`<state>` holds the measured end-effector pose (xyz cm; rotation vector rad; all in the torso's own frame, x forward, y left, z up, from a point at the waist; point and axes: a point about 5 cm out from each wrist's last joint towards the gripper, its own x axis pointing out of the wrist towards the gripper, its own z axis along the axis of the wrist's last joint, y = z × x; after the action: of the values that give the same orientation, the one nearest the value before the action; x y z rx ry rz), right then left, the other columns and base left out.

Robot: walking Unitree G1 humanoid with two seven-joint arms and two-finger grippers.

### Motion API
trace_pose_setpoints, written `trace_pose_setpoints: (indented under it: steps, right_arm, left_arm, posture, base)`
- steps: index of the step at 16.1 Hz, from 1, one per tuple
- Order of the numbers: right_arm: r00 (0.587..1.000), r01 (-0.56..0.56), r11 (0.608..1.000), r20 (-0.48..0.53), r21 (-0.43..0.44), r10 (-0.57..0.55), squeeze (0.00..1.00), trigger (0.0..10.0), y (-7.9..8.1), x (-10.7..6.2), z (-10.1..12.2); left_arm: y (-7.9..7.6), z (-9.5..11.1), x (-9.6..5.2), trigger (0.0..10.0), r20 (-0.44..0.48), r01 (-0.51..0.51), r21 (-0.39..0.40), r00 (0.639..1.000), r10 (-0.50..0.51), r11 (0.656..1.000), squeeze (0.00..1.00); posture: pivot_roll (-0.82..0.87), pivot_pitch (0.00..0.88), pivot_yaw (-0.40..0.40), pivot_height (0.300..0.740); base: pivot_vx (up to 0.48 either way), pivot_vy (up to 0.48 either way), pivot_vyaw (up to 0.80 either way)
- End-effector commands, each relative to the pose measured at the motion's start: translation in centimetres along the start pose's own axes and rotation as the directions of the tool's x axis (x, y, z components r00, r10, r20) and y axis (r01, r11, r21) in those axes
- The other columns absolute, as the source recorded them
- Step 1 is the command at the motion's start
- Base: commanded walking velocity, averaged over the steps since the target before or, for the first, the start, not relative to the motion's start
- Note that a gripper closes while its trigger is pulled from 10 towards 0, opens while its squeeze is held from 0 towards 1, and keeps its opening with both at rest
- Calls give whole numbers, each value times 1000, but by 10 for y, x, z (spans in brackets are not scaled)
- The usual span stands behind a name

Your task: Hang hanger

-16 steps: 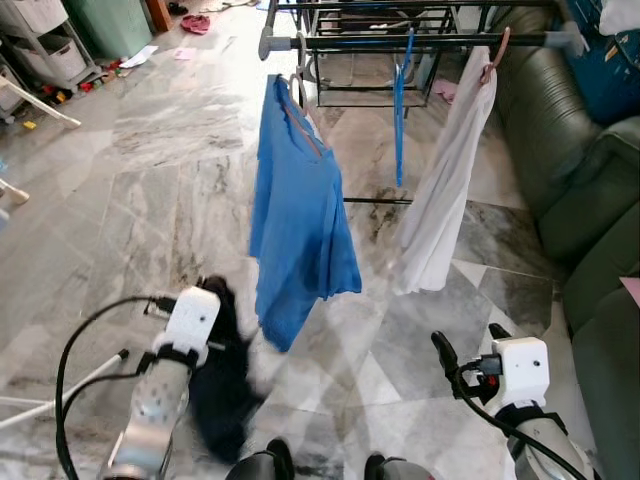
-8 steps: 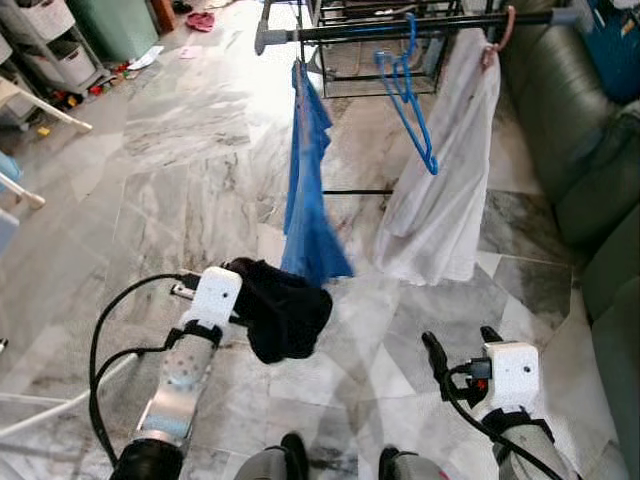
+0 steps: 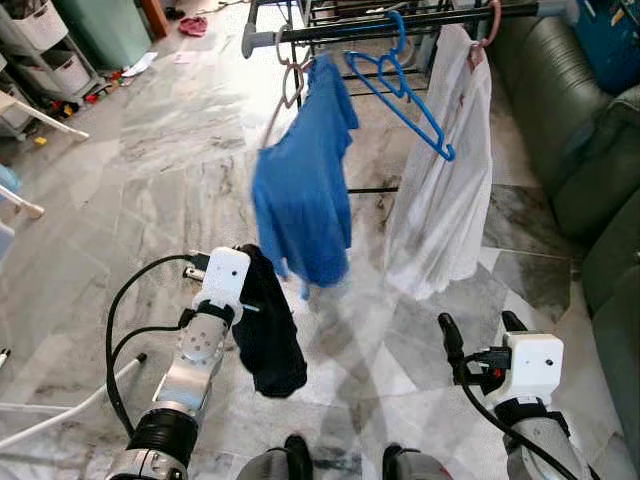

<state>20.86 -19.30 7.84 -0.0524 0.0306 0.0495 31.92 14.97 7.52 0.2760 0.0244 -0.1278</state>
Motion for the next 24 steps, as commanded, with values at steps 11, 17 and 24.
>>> trace_pose_setpoints:
  steps: [11,17,24]
  right_arm:
    - [973,-188,982,-142,-32,181,0,10000,11,8,-11]
    - [975,-188,982,-121,-27,184,0,10000,23,17,-20]
    - [976,-207,974,-88,-94,199,0,10000,3,32,-9]
  left_arm:
    - [-3,-41,-23,10000,-119,-134,-57,985,127,989,0]
    - [0,-30,-6,10000,-91,-146,-39,986,142,989,0]
    - [51,-60,-97,10000,-74,-242,117,965,252,963,0]
  posture:
    - [-297,81,-18,740]
    - [-203,45,36,740]
    - [-29,166,-43,740]
  base:
    - [0,0,0]
    - [0,0,0]
    - [0,0,0]
